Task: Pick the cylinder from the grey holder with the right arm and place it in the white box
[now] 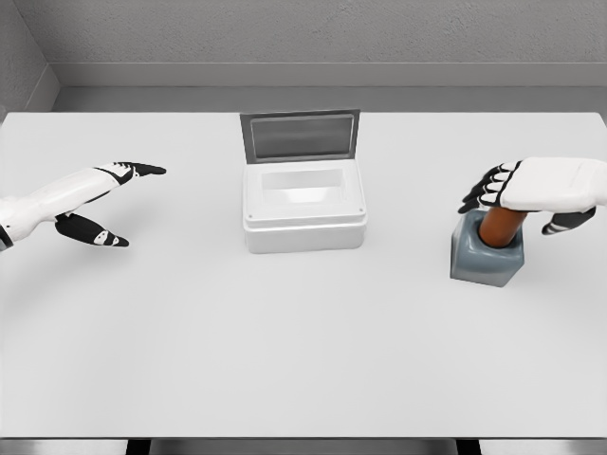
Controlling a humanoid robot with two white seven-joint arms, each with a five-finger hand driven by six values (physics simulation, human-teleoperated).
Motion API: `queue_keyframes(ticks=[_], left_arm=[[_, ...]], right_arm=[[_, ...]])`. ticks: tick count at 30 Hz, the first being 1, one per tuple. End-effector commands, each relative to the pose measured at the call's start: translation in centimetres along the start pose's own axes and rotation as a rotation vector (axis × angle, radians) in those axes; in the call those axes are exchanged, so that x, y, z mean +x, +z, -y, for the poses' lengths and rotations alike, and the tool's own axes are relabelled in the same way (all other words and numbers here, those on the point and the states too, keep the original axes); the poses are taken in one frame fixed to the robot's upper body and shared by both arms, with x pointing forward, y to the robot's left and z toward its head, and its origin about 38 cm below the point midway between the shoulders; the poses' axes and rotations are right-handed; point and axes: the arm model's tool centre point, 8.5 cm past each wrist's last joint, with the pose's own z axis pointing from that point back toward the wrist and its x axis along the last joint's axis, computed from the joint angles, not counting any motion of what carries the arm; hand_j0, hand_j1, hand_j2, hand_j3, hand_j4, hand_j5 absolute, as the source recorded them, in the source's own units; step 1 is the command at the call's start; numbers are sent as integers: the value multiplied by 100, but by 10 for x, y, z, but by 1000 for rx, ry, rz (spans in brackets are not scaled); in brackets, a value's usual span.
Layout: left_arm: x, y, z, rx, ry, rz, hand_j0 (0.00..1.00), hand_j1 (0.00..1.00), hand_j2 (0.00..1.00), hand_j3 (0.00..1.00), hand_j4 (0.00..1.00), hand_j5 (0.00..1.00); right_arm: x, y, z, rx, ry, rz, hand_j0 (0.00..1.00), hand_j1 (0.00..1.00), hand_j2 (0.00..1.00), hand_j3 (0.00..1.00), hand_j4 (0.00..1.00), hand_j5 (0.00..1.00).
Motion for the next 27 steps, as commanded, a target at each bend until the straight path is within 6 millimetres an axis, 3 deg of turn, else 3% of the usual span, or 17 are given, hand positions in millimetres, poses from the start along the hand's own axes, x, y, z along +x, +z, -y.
queue_keyframes(ticks=[1, 4, 6, 8, 10, 13, 20, 24, 27], left_arm=[[0, 0, -1, 5, 5, 0, 100, 100, 100, 100, 100, 100], [0, 0, -1, 5, 5, 0, 100, 100, 100, 100, 100, 100], [0, 0, -1, 5, 5, 0, 100, 100, 100, 100, 100, 100], [0, -1, 0, 5, 8, 2, 100, 100, 100, 100, 100, 100], [0, -1, 0, 4, 7, 1, 100, 100, 100, 100, 100, 100], [0, 0, 0, 4, 7, 1, 100, 100, 100, 100, 100, 100], [0, -1, -1, 5, 6, 1, 100, 100, 100, 100, 100, 100], [-1, 0, -1, 5, 5, -1, 100, 100, 100, 100, 100, 100], [-1, 0, -1, 5, 6, -3, 100, 100, 100, 100, 100, 100]], right_arm=[[0, -1, -3, 21, 19, -1, 73, 73, 73, 73, 73, 73], [-1, 1, 0, 15, 25, -6, 55, 55, 55, 55, 55, 55], [-1, 1, 1, 14, 27, -5, 54, 54, 54, 54, 54, 54], [-1, 2, 2, 11, 29, -8, 39, 39, 39, 39, 39, 39], [-1, 2, 3, 10, 30, -9, 38, 38, 38, 38, 38, 38], [-2, 2, 4, 8, 30, -9, 26, 26, 26, 26, 26, 26], [-12, 23, 30, -51, 64, -61, 26, 26, 26, 26, 26, 26], [-11, 23, 46, -92, 83, -57, 26, 26, 26, 26, 26, 26], [-5, 9, 64, -138, 107, -21, 26, 26, 26, 26, 26, 26]])
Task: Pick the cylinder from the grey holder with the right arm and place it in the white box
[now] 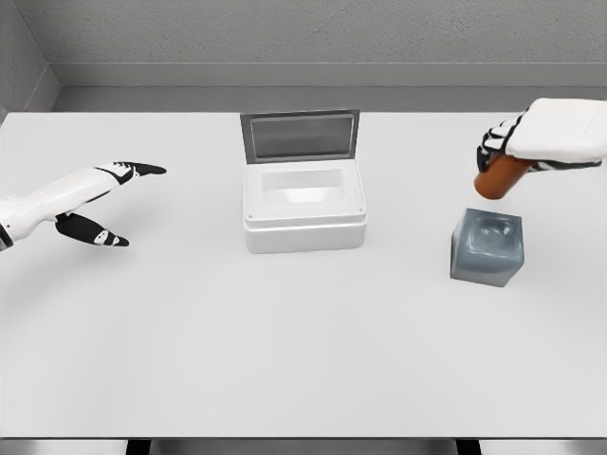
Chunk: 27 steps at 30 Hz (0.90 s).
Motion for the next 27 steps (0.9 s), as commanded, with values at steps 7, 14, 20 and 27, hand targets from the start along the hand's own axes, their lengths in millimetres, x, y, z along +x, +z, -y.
queue_keyframes(ticks=[7, 14, 20, 27], left_arm=[[0, 0, -1, 5, 5, 1, 100, 100, 100, 100, 100, 100], [1, -2, 0, -1, 4, 4, 100, 100, 100, 100, 100, 100], [1, -2, 1, -4, 5, 4, 100, 100, 100, 100, 100, 100], [1, -2, 1, -5, 5, 5, 100, 100, 100, 100, 100, 100]], right_arm=[[26, -52, 38, -123, 24, 129, 26, 26, 26, 26, 26, 26], [29, -89, 58, -164, 14, 172, 26, 26, 26, 26, 26, 26], [32, -122, 71, -174, -9, 209, 26, 26, 26, 26, 26, 26], [37, -140, 70, -144, -6, 228, 26, 26, 26, 26, 26, 26]])
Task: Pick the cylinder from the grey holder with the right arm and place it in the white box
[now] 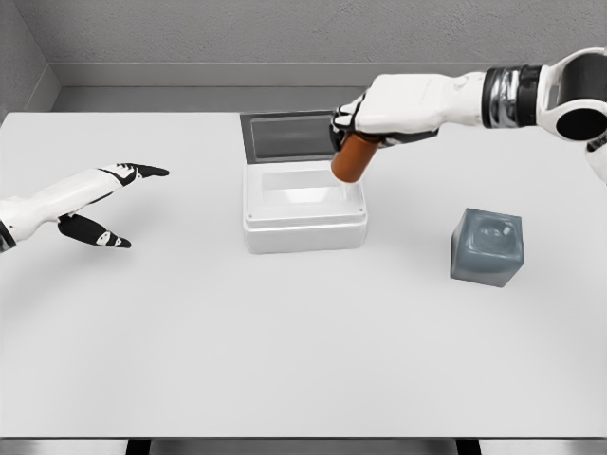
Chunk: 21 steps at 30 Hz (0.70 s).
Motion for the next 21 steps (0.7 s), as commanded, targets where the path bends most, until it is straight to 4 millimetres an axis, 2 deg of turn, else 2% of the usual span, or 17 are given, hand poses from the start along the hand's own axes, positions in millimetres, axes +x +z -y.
queue_keyframes(ticks=[1, 19, 20, 21], left_arm=[[0, 0, -1, 5, 5, 0, 100, 100, 100, 100, 100, 100], [0, 0, -2, 6, 4, -1, 100, 100, 100, 100, 100, 100], [-1, 1, -1, 5, 5, -2, 100, 100, 100, 100, 100, 100], [-1, 1, -1, 5, 5, -2, 100, 100, 100, 100, 100, 100]], right_arm=[[-1, -5, -4, 7, -14, 0, 26, 26, 26, 26, 26, 26], [-13, -19, -16, 51, -29, -31, 27, 27, 27, 27, 27, 27], [-12, -20, -17, 55, -29, -29, 29, 29, 29, 29, 29, 29], [-11, -21, -17, 56, -27, -25, 46, 46, 46, 46, 46, 46]])
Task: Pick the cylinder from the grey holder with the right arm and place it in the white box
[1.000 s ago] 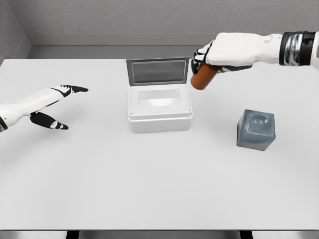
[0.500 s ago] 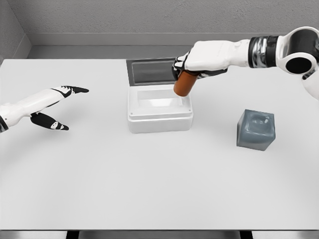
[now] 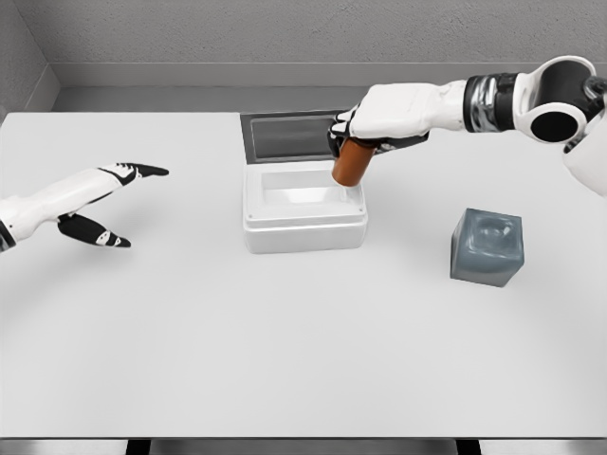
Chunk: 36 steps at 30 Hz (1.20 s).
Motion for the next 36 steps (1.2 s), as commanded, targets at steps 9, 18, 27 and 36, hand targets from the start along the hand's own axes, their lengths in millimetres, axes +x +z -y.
queue_keyframes(ticks=[9, 18, 27, 36], left_arm=[[0, 0, -2, 6, 4, 0, 100, 100, 100, 100, 100, 100], [7, -10, -23, 44, -23, 26, 100, 100, 100, 100, 100, 100], [-14, -127, -43, 131, 171, 2, 100, 100, 100, 100, 100, 100], [-16, -140, -29, 227, 381, 42, 100, 100, 100, 100, 100, 100]], right_arm=[[8, 0, 12, -28, 25, 19, 100, 100, 100, 100, 100, 100], [-38, 109, -28, -23, -57, -214, 100, 100, 100, 100, 100, 100], [-47, 146, -49, -62, -118, -298, 100, 100, 100, 100, 100, 100], [-41, 121, -30, -238, -154, -254, 100, 100, 100, 100, 100, 100]])
